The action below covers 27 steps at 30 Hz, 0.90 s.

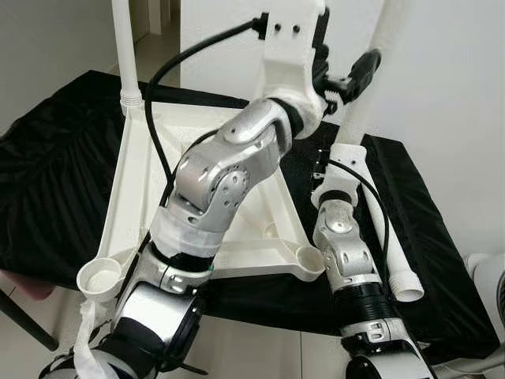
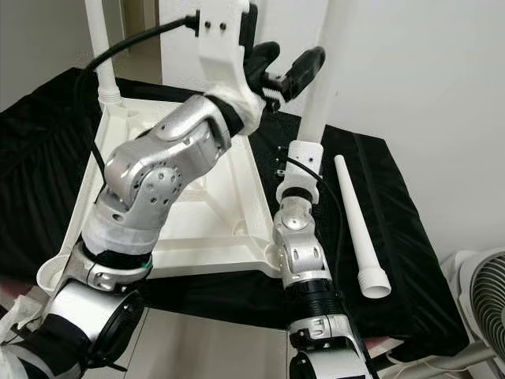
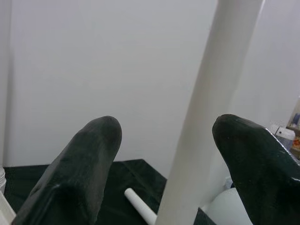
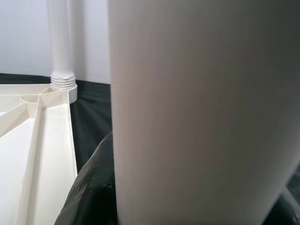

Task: Building children table

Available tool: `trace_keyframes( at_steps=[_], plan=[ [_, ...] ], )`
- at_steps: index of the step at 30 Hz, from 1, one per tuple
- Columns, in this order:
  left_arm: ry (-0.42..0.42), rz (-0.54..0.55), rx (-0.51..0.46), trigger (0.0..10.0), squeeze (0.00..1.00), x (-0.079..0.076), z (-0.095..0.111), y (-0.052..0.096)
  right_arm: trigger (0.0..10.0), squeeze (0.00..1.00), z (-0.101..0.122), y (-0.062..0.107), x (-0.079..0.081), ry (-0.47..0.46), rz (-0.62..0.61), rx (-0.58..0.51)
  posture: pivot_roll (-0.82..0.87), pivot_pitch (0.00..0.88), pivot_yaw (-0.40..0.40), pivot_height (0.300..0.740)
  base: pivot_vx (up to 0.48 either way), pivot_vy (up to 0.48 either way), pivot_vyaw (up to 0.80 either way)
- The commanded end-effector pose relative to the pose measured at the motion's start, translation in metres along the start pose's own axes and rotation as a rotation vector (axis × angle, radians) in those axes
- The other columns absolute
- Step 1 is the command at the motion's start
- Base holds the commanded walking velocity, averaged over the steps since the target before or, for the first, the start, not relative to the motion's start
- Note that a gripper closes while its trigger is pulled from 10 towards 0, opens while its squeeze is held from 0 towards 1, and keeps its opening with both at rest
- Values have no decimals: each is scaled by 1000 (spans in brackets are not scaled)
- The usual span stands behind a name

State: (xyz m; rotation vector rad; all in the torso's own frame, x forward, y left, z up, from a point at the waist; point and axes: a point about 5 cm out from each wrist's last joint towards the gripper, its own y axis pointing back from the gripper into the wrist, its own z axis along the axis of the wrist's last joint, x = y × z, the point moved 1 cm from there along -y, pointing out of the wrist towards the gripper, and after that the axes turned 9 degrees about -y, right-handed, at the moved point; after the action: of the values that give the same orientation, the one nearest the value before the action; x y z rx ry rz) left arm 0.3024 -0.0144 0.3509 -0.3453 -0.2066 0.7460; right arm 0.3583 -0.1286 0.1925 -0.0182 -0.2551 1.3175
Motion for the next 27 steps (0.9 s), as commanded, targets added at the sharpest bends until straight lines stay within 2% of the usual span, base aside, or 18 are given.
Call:
trace_keyframes(
  at_steps=[1, 7, 10, 15, 27],
  plan=[
    [-8, -122, -14, 10000, 0, -13, 0, 1, 10000, 0, 2, 1, -9, -24, -2, -24, 19, 0, -146, 740, 0, 0, 0],
    [2, -69, 16, 10000, 0, -7, -15, 10, 10000, 0, 0, 8, -20, -42, 26, -34, 16, 0, -146, 740, 0, 0, 0],
    [-11, -8, 53, 10000, 0, 2, -32, 20, 10000, 0, -4, 14, -23, -55, 83, -30, 14, 0, -142, 740, 0, 0, 0],
    [-42, 58, 95, 10000, 0, 14, -48, 29, 10000, 0, -9, 20, -26, -47, 113, -20, 10, 0, -138, 740, 0, 0, 0],
    [-109, 105, 178, 10000, 0, 26, -76, 52, 10000, 0, -11, 34, -31, -85, 224, -34, -2, 0, -119, 740, 0, 0, 0]
  ],
)
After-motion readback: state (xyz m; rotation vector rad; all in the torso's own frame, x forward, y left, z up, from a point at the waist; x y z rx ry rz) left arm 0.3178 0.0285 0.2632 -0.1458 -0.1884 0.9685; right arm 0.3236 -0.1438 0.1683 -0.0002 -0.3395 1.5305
